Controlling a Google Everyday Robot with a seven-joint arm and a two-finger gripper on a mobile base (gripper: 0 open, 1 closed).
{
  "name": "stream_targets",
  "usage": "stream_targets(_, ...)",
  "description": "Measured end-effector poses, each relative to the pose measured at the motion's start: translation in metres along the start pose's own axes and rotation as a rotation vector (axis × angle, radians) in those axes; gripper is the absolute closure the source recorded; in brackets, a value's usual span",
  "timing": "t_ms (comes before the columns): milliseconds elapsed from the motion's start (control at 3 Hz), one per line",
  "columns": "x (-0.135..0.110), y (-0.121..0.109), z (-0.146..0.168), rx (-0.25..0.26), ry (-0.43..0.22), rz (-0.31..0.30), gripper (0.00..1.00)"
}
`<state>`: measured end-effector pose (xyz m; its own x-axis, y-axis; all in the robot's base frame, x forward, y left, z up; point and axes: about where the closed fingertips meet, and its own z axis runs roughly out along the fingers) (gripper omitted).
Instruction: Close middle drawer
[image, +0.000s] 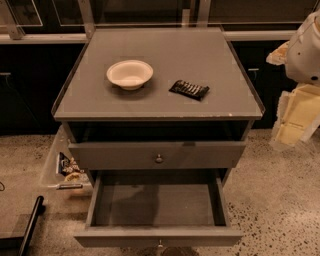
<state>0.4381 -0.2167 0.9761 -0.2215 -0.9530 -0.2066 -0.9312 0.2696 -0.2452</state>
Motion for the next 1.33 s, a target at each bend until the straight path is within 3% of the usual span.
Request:
stream_targets(667, 0.006, 0.013, 0.016, -0.014, -0.014, -0.006, 0.00)
stream_targets(1333, 0.038, 0.070, 0.094, -0.091, -0.113, 0.011, 0.00)
